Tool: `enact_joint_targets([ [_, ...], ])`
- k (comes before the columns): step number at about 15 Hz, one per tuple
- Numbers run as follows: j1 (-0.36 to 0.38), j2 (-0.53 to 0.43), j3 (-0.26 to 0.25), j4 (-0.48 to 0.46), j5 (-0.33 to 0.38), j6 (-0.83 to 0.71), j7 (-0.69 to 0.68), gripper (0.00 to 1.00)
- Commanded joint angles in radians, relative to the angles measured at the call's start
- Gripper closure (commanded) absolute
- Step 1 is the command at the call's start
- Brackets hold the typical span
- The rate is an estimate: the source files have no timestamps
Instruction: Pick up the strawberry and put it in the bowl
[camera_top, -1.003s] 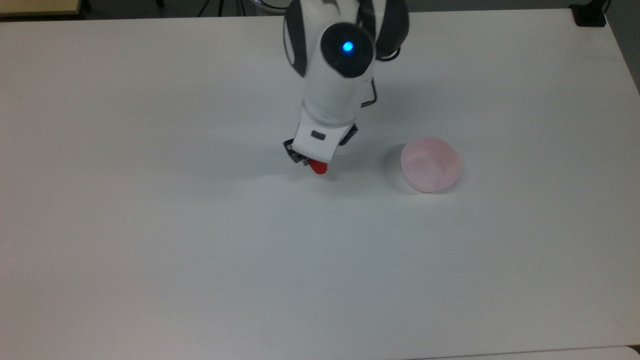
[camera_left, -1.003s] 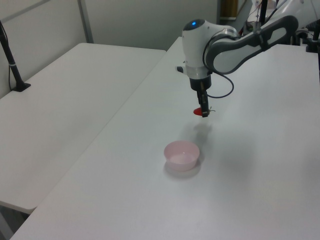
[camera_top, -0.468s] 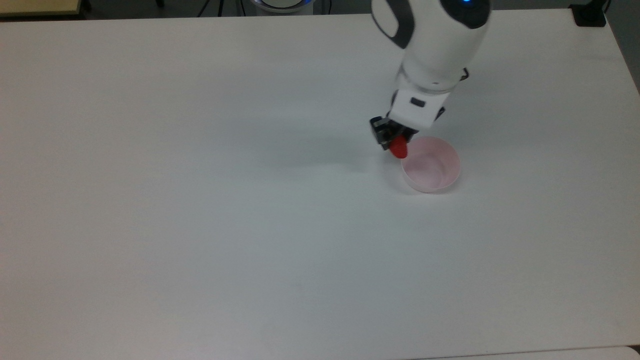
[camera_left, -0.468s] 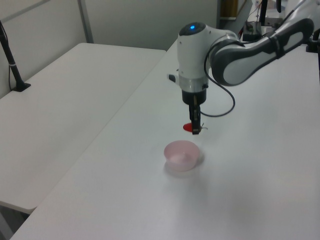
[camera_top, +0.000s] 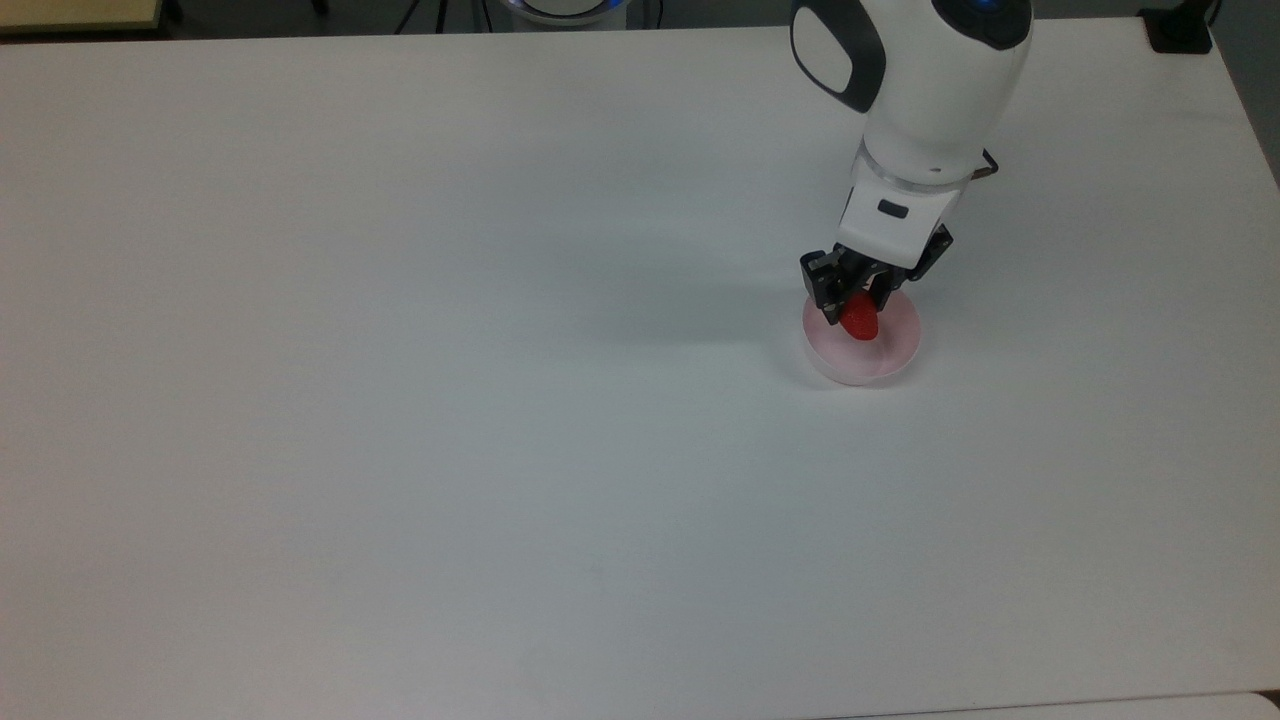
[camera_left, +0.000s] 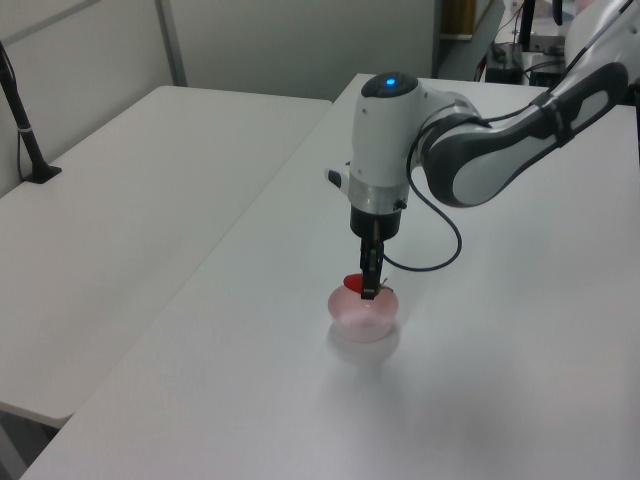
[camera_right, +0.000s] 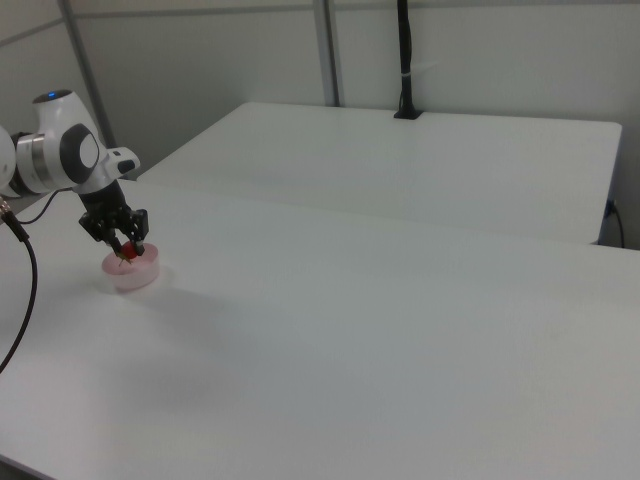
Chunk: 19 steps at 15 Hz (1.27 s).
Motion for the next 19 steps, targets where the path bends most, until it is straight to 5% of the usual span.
enact_joint_targets([
  [1, 0.023, 0.017, -0.013, 0.005, -0.011, 0.022, 0.023, 0.29],
  [2, 0.023, 0.01, -0.013, 0.007, -0.009, 0.019, 0.026, 0.14],
  [8, -0.015, -0.111, -0.024, 0.002, -0.004, -0.112, 0.018, 0.04],
  [14, -0.232, -0.291, -0.024, -0.03, 0.0, -0.425, -0.008, 0.0],
  [19, -0.386, -0.432, -0.022, -0.105, 0.087, -0.488, -0.084, 0.0],
])
